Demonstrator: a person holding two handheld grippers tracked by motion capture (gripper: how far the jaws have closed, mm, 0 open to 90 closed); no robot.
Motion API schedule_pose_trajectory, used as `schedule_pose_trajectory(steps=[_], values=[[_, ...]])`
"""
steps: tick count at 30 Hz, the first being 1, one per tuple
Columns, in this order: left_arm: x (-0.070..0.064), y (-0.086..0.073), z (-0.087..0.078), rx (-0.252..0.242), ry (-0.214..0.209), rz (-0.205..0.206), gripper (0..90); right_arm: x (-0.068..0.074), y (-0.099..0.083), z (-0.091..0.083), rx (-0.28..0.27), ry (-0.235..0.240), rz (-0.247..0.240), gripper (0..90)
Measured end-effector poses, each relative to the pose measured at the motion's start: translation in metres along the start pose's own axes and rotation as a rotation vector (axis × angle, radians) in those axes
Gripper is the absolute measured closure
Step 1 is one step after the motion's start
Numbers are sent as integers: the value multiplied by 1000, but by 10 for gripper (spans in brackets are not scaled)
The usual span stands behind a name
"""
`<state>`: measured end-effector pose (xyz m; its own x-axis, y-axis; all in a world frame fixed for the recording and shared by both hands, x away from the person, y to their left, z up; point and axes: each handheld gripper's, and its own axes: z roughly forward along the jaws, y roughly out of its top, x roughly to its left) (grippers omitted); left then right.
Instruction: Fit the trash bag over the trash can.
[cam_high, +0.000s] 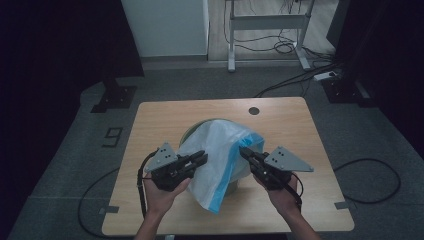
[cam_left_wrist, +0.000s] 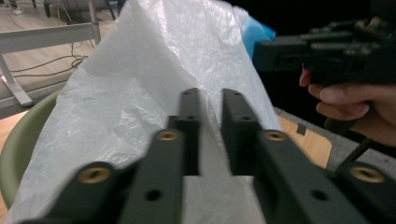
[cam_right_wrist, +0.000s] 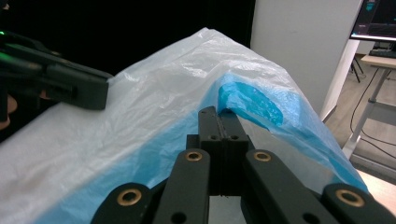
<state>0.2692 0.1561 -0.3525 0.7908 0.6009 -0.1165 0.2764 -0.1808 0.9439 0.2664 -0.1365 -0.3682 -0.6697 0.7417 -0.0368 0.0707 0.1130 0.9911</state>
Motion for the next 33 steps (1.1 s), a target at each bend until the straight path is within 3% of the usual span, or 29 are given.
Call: schedule_pose_trajectory(steps=[2,6,13,18,25,27,31,33], values=[[2,-1,-1,-6,-2,-6,899,-1,-2,0,0,3,7,890],[3,-3,-3,-25,2,-13,900,-3,-6,-1,5,11,16,881],[12,-7,-12,-76,13,-59,900,-7,-21,-6,24,17,56,701],[15,-9,-13,-91,18,-71,900,-8,-29,-6,25,38,78,653],[15,-9,-12,-90,17,-75,900,-4,-26,-3,22,62,72,665],[14,-9,-11,-92,15,-76,900,-3,-26,-2,25,68,69,705],[14,-9,-11,-99,23,-76,900,-3,-25,1,33,76,72,875],[16,-9,-13,-109,31,-82,900,-3,-26,2,29,74,69,889]])
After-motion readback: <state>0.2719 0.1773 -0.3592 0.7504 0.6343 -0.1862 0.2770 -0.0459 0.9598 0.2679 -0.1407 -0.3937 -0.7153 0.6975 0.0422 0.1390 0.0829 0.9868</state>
